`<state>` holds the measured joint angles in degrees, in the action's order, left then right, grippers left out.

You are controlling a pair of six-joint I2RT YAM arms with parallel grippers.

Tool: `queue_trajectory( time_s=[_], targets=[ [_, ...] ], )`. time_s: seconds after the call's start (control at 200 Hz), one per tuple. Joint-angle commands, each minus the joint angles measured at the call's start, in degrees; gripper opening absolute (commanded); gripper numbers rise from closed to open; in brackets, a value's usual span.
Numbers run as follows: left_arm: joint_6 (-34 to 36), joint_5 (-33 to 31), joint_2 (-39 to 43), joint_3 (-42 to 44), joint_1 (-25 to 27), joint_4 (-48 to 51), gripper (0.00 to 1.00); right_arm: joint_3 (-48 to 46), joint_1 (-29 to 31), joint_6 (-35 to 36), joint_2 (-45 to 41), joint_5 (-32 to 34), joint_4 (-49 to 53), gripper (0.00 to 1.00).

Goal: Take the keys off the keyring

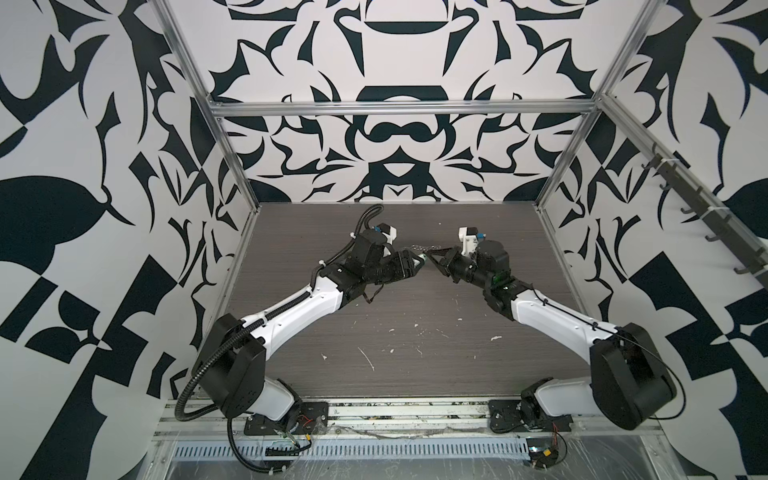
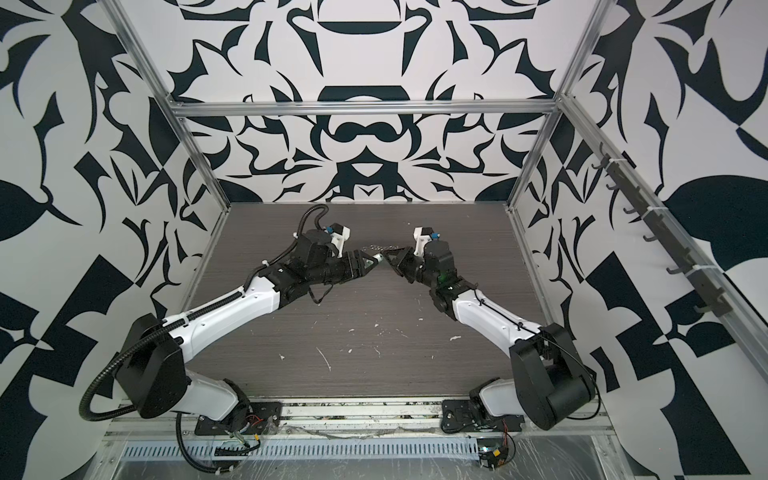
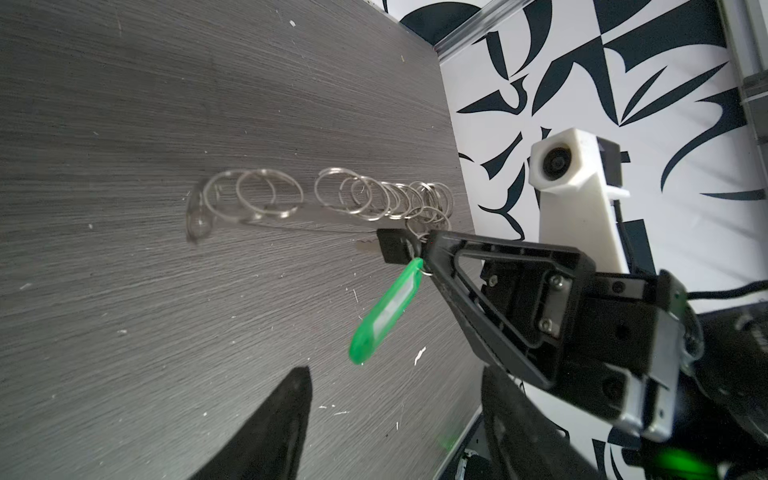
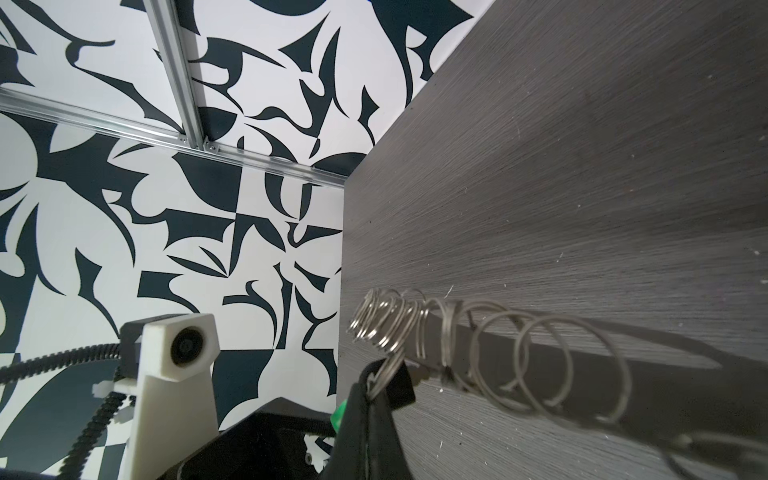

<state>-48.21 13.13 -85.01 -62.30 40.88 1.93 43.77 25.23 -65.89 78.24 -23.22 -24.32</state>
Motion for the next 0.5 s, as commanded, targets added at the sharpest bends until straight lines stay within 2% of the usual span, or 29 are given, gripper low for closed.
queue_trajectory(
  time_s=[0.0,0.09,0.18,0.26,0.375,0.495],
  targets=[
    [-0.4,0.7,-1.4,-1.7,-0.3,-1.7,0.68,2.5,0.4,0.0,-2.2,0.1,-3.9,0.0],
    [-1.5,1.3,-1.9,-0.8,-0.9,-4.2,0.67,2.9,0.5,-0.2,-2.2,-0.4,-4.0,0.0],
    [-4.5,4.3,-2.1,1.4,-2.0,-12.0,0.64,3.2,0.6,-0.3,-2.1,-0.8,-3.9,0.0],
    [-6.8,6.9,-2.8,2.2,-3.1,-16.9,0.57,3.2,0.7,-0.5,-2.2,-0.8,-4.1,0.0],
    [-6.3,8.5,-3.0,1.5,-3.4,-17.8,0.46,3.2,0.7,-0.6,-2.0,-0.9,-4.1,0.0],
    [-5.8,9.5,-3.4,0.8,-3.4,-15.7,0.46,3.4,0.7,-1.0,-1.7,-1.1,-4.7,0.0]
  ],
)
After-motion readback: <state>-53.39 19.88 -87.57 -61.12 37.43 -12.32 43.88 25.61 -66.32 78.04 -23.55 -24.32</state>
